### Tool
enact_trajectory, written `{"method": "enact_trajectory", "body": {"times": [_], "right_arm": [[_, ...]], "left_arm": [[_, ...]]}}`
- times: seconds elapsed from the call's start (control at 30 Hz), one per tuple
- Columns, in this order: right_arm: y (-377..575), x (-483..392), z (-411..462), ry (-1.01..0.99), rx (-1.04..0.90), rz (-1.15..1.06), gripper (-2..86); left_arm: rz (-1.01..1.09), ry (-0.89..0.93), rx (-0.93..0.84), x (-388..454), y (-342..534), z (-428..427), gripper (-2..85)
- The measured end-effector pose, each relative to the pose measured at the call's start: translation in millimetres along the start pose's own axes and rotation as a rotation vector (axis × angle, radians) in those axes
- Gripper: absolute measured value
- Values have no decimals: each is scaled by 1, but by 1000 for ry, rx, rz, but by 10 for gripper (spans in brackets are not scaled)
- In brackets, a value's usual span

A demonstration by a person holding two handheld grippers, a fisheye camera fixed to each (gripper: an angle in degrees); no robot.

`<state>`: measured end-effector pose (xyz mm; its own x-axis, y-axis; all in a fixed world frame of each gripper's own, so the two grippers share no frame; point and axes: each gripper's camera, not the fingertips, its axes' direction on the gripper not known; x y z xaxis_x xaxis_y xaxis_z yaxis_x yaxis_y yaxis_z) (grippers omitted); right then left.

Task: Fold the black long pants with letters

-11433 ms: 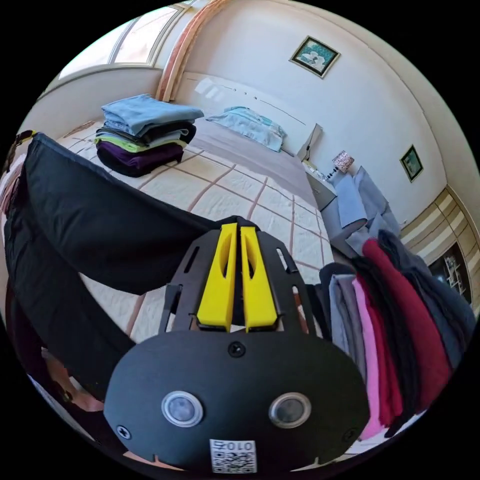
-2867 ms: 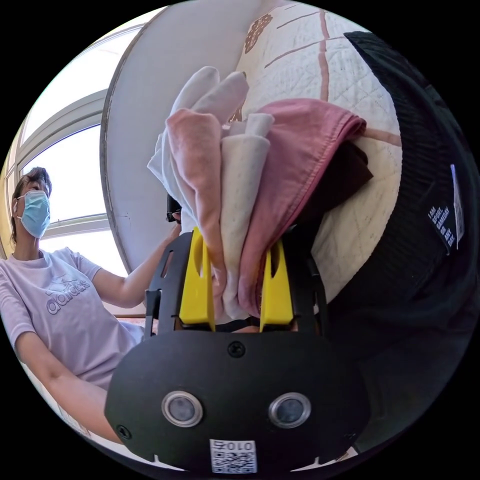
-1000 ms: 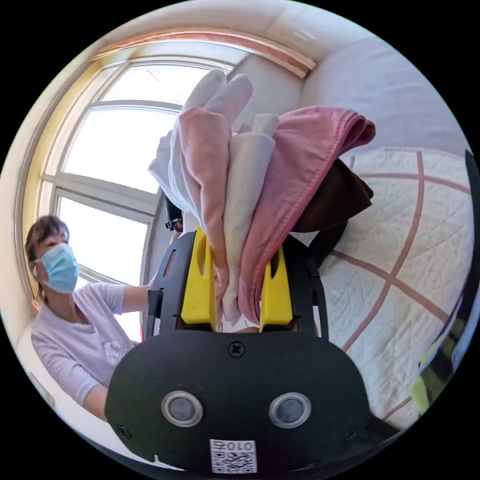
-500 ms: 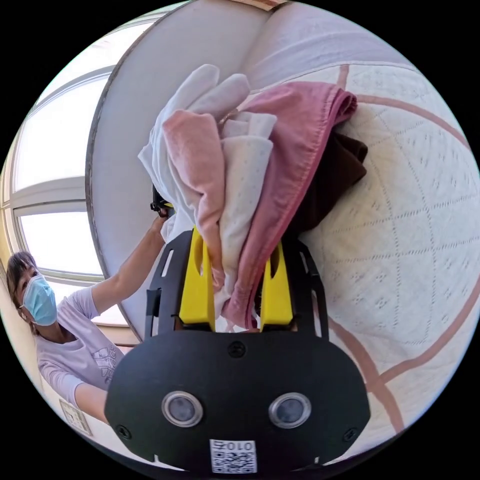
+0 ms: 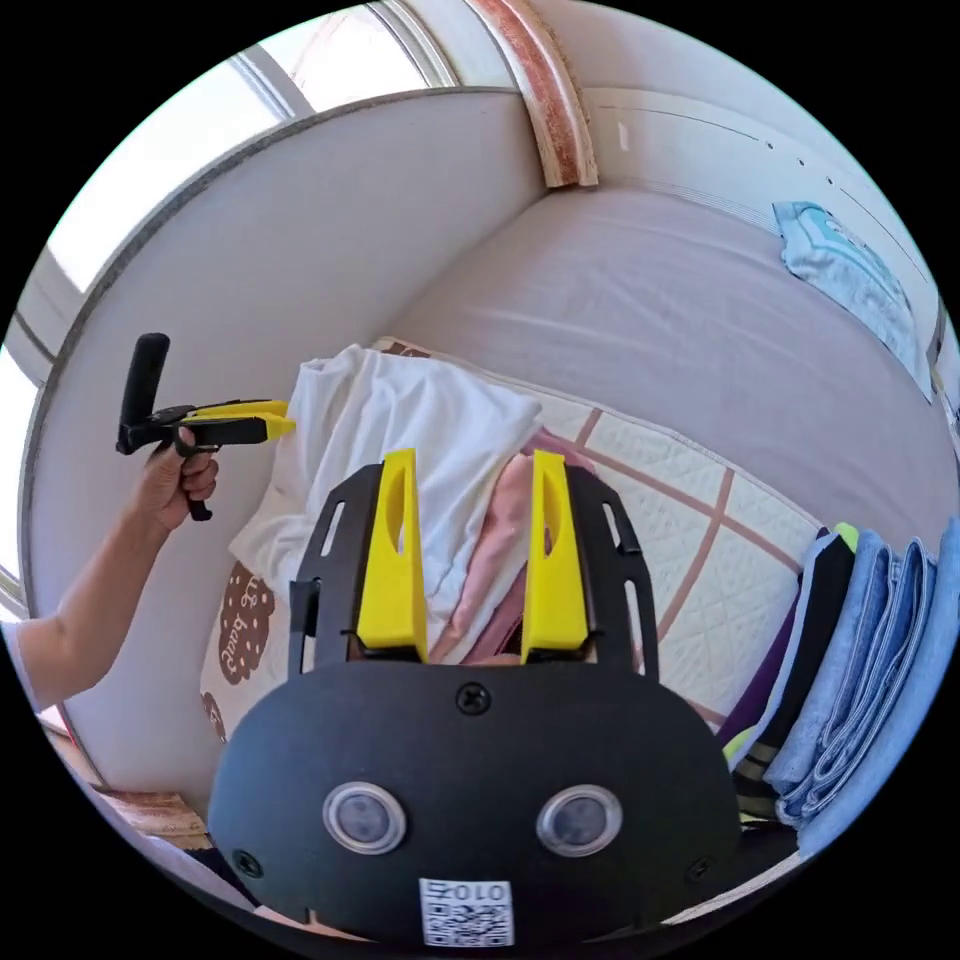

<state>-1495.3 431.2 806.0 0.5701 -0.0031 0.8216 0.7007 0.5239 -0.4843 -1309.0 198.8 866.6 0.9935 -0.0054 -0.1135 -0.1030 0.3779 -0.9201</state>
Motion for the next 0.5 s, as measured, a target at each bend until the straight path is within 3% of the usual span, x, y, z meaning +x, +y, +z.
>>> {"method": "enact_trajectory", "body": {"times": [0.13, 0.27, 0.37, 0.5], "right_arm": [[-19, 11, 6, 6, -38, 62, 43], [-11, 29, -12, -33, -65, 52, 38], [-7, 39, -7, -75, -46, 56, 39], [-7, 44, -30, -59, 14, 82, 42]], "left_arm": [[30, -73, -25, 6, -18, 15, 36], [-12, 141, -41, -29, -25, 26, 19], [-101, 196, -25, -49, -13, 36, 16], [-154, 158, 192, -56, 30, 7, 29]]}}
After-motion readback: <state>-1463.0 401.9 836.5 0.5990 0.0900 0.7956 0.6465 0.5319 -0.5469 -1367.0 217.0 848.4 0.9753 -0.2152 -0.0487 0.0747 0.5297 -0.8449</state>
